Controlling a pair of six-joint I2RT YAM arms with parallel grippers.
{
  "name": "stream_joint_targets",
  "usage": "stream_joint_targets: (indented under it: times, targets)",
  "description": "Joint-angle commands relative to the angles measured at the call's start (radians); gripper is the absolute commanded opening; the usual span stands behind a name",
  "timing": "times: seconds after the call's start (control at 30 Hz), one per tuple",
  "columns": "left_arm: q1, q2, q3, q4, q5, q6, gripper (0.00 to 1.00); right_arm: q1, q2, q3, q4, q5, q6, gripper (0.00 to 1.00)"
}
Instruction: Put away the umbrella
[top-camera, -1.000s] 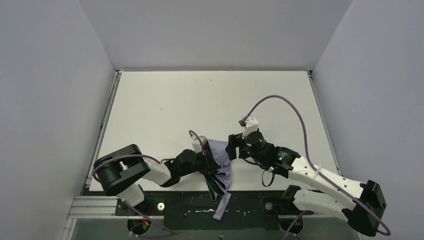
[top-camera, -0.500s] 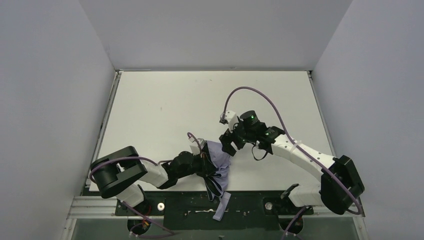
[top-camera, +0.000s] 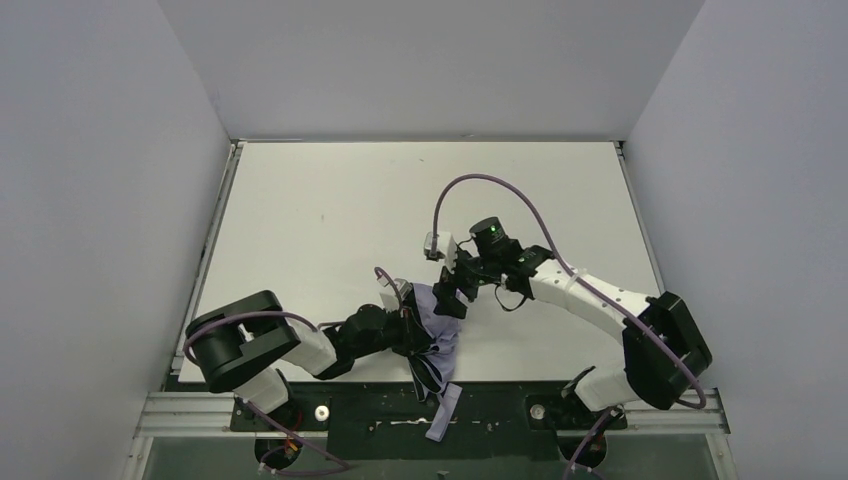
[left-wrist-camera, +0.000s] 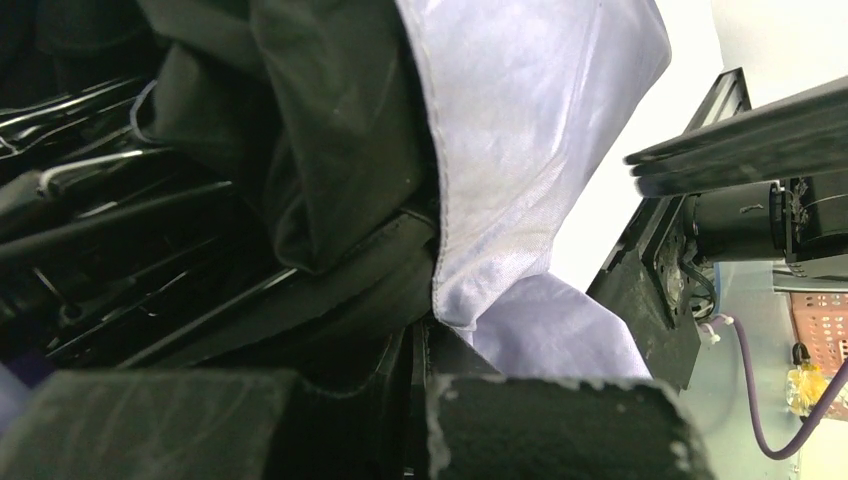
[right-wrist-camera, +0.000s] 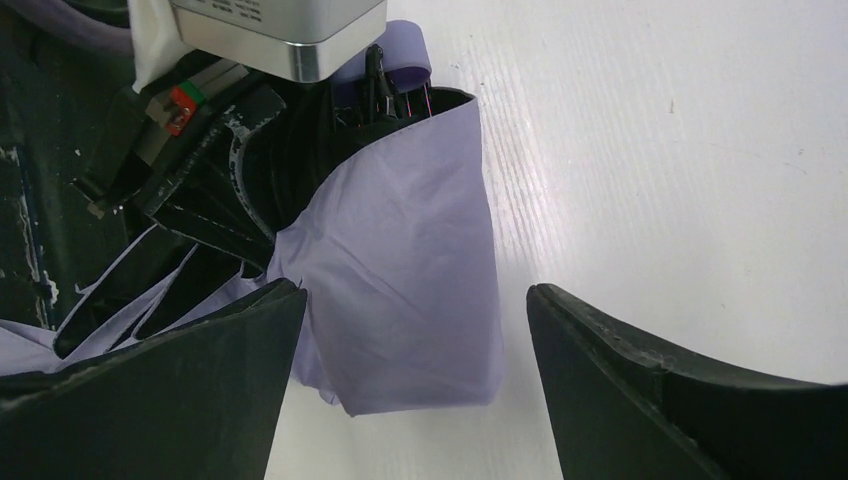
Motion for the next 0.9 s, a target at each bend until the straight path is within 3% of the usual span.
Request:
stream_joint_targets:
  times: [0.0,0.57,0.7,0.87]
  targets:
    - [-0.003,0.057,-0.040,-0.063,-0.001,0.030,0.00,-0.006,0.068,0.077,0.001,-0.046,-0.063,0.85]
    - [-0.013,0.046,-0.054,-0.076,-0.006,0.038,0.00,0.001,0.237,0.077,-0.093,-0.075,-0.222,0.85]
    - [-0.031,0.006,-0.053,-0.106,-0.004,0.062,0.10,0.011,0.259,0.095,-0.110,-0.063,-0.245,0.82]
    - [-0.069,-0.147,-0.059,-0.226,-0.034,0.081,0.29,0.019,0.278,0.123,-0.161,-0.036,-0.285,0.75]
